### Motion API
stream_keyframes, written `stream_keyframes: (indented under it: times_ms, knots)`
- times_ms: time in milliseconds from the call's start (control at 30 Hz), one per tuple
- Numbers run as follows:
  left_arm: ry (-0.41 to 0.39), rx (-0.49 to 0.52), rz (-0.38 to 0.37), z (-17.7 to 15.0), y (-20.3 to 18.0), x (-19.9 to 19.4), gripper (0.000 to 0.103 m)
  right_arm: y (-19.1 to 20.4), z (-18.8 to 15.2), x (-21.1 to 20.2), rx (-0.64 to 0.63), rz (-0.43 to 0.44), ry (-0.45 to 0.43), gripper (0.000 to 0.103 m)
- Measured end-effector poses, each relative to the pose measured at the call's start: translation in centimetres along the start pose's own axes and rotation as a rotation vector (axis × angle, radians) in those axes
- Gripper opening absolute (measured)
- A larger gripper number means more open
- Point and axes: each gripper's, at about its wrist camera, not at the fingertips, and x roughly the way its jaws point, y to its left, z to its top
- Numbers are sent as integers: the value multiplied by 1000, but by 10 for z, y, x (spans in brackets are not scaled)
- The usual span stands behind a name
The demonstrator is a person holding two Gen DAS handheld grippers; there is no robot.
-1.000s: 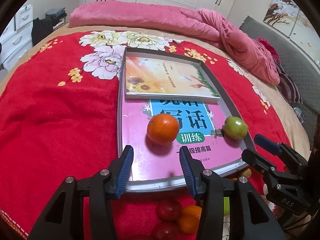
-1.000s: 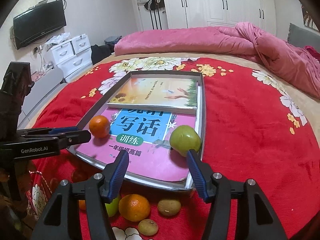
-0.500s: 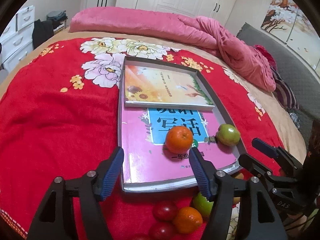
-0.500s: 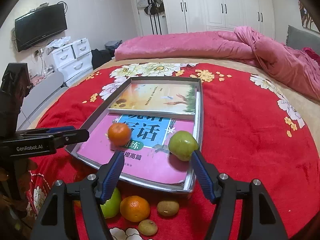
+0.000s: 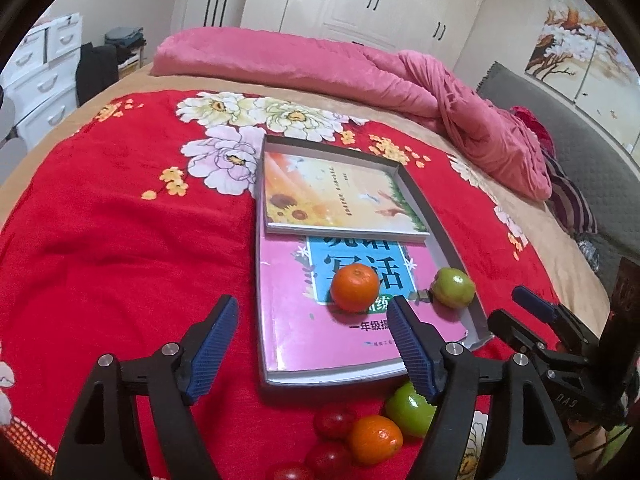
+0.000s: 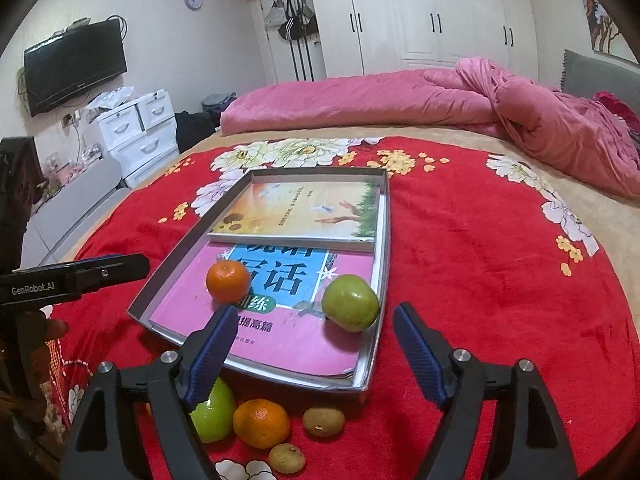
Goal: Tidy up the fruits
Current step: 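Withdraw both open tools from the tray back toward the remaining fruit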
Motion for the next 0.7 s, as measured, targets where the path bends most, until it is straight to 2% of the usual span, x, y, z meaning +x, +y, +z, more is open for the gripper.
stream_keyframes:
  times_ms: [400,700]
  knots:
    - [-14,-10,-7,-2,12,-21,78,-6,2,-12,16,-17,-24,87]
    - [-15,-3,-1,-6,16,-30,79,0,0,-22,-7,0,-34,87]
